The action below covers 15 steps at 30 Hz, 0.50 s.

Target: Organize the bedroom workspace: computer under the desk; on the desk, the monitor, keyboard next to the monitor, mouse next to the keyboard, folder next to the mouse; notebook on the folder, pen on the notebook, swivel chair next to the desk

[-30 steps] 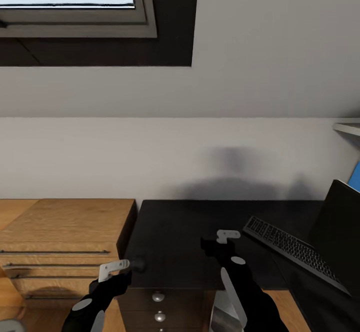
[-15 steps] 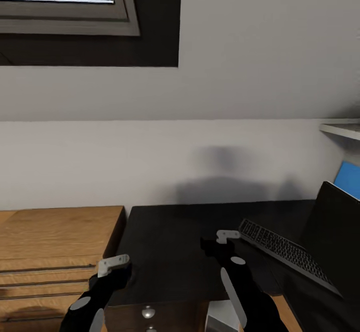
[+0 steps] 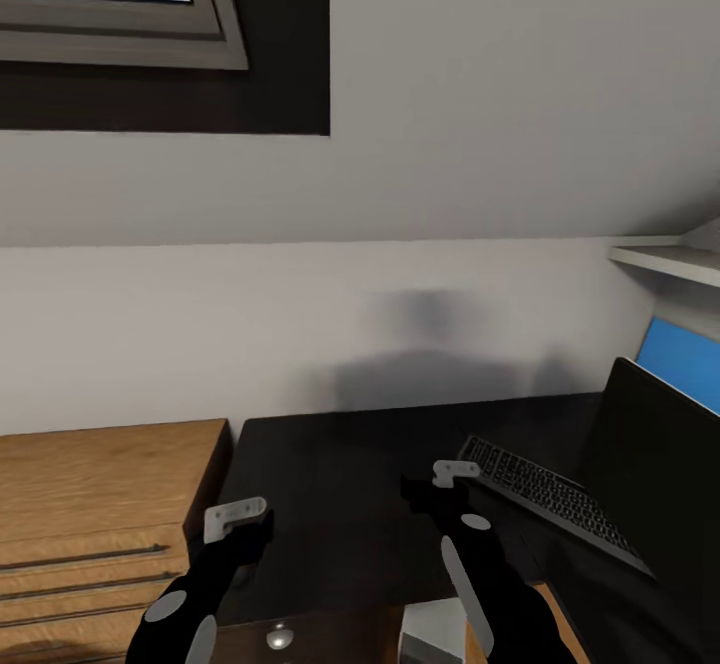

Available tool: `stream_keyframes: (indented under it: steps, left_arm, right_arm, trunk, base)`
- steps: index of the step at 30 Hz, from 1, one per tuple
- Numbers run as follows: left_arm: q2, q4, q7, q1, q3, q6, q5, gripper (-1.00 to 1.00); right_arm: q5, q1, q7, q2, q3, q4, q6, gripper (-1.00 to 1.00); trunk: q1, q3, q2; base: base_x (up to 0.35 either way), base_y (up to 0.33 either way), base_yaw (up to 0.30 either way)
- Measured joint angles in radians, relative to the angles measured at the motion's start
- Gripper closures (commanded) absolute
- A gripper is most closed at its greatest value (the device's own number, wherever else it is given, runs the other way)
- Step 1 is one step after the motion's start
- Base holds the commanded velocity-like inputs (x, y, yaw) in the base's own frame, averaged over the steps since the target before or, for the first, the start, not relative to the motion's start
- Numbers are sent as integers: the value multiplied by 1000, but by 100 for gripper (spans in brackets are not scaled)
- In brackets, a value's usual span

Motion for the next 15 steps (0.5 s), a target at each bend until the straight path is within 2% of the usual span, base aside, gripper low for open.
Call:
stream_keyframes:
  steps: [9,15]
  left_arm:
    - [2,14,1,0,12,5,0,-100]
    - [2,15,2,0,26,5,0,-100]
  right_arm:
    - [2,0,-1,0,-1,0,-1,-100]
    - [5,0,0,0,0,5,-5,-100]
  trunk:
    - [0,0,0]
    - [0,0,0]
  base:
    - [201,-191,-3]
    - [80,-75,0]
